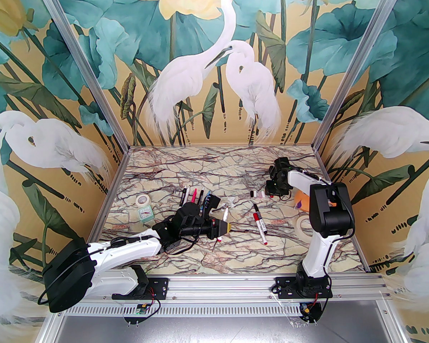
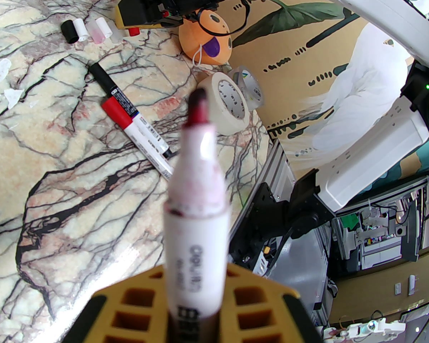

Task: Open the pen caps

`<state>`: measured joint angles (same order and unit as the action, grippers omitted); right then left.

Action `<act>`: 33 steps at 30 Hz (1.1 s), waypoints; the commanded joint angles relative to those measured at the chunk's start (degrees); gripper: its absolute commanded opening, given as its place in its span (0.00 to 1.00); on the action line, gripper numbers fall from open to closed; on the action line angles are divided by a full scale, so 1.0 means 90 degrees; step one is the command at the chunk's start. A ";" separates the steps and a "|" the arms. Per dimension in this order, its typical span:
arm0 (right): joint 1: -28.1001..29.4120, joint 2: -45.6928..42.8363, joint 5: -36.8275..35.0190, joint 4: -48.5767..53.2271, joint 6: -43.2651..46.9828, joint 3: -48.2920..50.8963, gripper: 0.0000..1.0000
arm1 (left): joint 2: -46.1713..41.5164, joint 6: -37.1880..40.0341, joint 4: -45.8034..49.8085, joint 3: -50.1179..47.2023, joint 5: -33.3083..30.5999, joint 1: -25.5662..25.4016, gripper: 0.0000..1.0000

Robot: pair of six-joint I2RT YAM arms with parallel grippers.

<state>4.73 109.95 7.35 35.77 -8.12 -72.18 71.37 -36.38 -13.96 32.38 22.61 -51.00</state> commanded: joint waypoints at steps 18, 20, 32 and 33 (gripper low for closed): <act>-0.0029 -0.0421 0.0068 0.0067 -0.0180 -0.0045 0.31 | 0.0040 0.0026 0.0196 0.0176 -0.0091 0.0042 0.06; -0.0028 -0.0578 0.0060 0.0068 -0.0219 0.0009 0.32 | 0.0012 0.0037 0.0332 0.0209 -0.0170 0.0047 0.06; 0.0380 -0.2644 0.0130 -0.0278 -0.0901 0.1290 0.46 | -0.0260 0.0143 0.1765 0.0754 -0.1126 0.0098 0.07; 0.0444 -0.2857 0.0140 -0.0293 -0.0954 0.1430 0.49 | -0.0222 0.0164 0.1911 0.0839 -0.1230 0.0116 0.07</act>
<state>7.09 88.95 7.57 34.52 -13.78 -62.24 70.06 -36.21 -2.68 37.01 16.14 -50.70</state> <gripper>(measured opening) 0.466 0.204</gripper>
